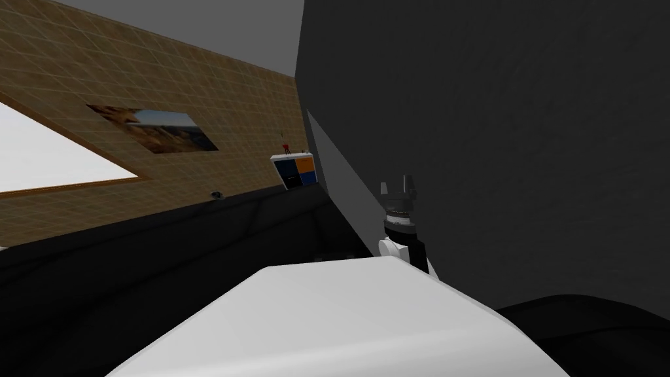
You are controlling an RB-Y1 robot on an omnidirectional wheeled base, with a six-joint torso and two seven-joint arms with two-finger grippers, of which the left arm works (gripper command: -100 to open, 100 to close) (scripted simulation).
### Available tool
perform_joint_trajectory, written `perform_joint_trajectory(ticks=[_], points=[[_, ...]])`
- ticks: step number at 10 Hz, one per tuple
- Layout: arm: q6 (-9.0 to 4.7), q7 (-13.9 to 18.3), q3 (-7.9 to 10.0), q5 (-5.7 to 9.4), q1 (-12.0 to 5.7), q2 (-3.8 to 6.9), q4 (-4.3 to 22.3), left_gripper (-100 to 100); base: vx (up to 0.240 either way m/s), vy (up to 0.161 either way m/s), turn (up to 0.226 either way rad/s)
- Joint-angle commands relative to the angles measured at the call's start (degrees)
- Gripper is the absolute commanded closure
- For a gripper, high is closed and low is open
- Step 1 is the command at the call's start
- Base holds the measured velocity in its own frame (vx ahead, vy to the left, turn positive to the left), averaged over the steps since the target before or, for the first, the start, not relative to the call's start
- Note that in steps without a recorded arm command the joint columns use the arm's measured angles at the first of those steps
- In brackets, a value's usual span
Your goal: Push the door open
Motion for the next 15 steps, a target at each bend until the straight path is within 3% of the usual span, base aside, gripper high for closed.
perform_joint_trajectory(ticks=[1,6,9,10,11,15], points=[[0.82,-0.2,0.82,-0.45,-0.12,-0.44,0.78,-100,-0.083,-0.123,-0.193],[3.99,-1.58,3.86,-2.23,-0.72,-2.32,2.85,-100,-0.135,-0.13,-0.239],[5.87,-2.41,5.86,-3.28,-0.95,-3.97,4.1,-100,-0.112,-0.146,-0.247],[5.56,-2.36,5.4,-3.09,-1.01,-3.6,3.73,-100,-0.032,-0.065,-0.024],[5.82,-3.58,3.78,-3.94,-2.18,-2.1,4.53,-100,-0.03,0.06,0.033],[6.2,-6.95,-0.58,-5.9,-5.66,2.13,6.79,-100,-0.035,0.132,0.037]])
